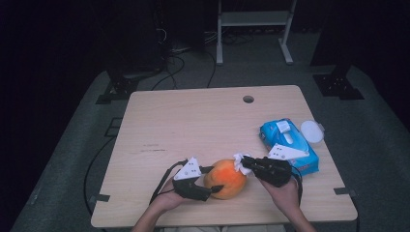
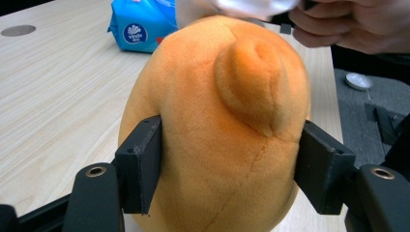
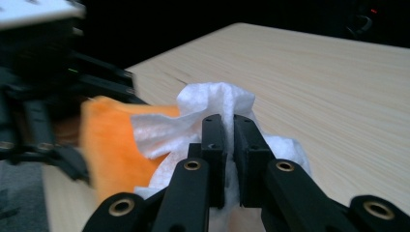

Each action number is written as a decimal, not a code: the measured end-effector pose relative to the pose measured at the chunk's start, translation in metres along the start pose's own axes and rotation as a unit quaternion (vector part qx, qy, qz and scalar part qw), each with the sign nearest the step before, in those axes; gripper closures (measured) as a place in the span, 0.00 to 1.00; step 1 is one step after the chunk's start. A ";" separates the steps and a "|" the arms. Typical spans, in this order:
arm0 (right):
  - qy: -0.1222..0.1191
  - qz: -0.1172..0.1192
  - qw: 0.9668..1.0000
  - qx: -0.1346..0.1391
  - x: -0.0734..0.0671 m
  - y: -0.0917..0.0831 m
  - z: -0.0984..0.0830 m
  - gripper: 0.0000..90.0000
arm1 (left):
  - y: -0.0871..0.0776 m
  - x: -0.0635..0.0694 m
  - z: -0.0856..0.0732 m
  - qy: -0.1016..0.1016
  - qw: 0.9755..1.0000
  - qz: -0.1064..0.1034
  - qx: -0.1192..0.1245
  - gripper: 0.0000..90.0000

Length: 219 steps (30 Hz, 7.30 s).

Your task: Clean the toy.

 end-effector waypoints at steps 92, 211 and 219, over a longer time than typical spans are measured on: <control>-0.067 -0.011 0.998 -0.018 -0.024 0.011 0.008 0.92 | 0.003 0.007 0.011 -0.021 0.999 0.025 -0.018 0.38; -0.058 0.017 0.998 0.011 -0.029 0.013 0.005 0.92 | -0.009 -0.003 0.015 -0.033 0.999 0.018 0.029 0.25; -0.062 0.000 0.998 0.015 -0.028 0.012 0.004 0.92 | -0.005 -0.005 0.010 -0.028 0.999 0.034 0.008 0.38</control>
Point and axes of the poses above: each handheld gripper's, and its own axes: y roughly forward along the jaws, z roughly out of its top, x roughly to its right, the point moved 1 cm from there along y, roughly forward along the jaws, and after that the axes turned 2 degrees about -y, right-handed, at the moved point
